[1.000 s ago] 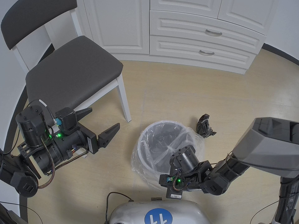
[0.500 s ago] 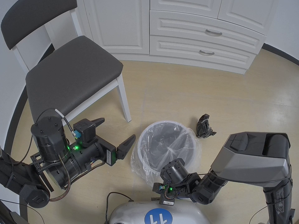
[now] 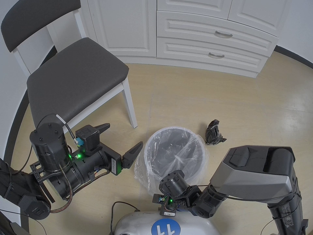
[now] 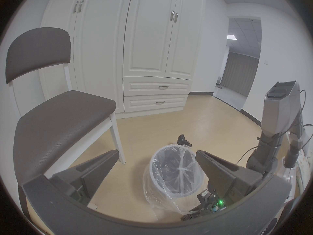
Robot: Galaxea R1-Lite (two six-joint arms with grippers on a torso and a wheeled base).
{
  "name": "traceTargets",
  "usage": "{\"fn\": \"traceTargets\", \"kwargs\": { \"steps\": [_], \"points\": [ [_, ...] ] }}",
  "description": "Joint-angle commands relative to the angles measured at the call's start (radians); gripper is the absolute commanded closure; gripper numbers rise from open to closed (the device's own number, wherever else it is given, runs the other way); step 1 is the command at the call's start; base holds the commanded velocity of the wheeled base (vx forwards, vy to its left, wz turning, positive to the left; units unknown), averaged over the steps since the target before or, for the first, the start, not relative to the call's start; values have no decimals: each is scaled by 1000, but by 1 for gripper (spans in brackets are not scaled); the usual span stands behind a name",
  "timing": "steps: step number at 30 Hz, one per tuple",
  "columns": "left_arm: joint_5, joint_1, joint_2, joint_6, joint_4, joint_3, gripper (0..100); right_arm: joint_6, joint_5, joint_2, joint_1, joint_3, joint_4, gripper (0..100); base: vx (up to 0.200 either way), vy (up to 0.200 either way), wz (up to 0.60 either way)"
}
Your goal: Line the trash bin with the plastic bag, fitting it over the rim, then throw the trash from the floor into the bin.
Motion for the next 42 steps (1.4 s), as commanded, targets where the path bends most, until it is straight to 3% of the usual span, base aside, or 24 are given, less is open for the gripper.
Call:
{"fn": "traceTargets", "kwargs": {
  "steps": [1,7,19,29,42],
  "points": [
    [0,-8,31,11,-3,-2,0,0,-42,38,15,-32,-3,100,0,0,0],
    [-9,61,11,14,-54,-7,0,0,-60,64,21,-90,0,100,0,0,0],
    [-9,66,-7,15,-56,-7,0,0,-65,110,49,-220,39,100,0,0,0],
    [-11,77,-13,15,-56,-10,0,3,-94,113,-3,-279,160,100,0,0,0],
    [-11,97,-13,24,-56,-11,0,4,-97,98,-14,-266,163,100,0,0,0]
  ]
}}
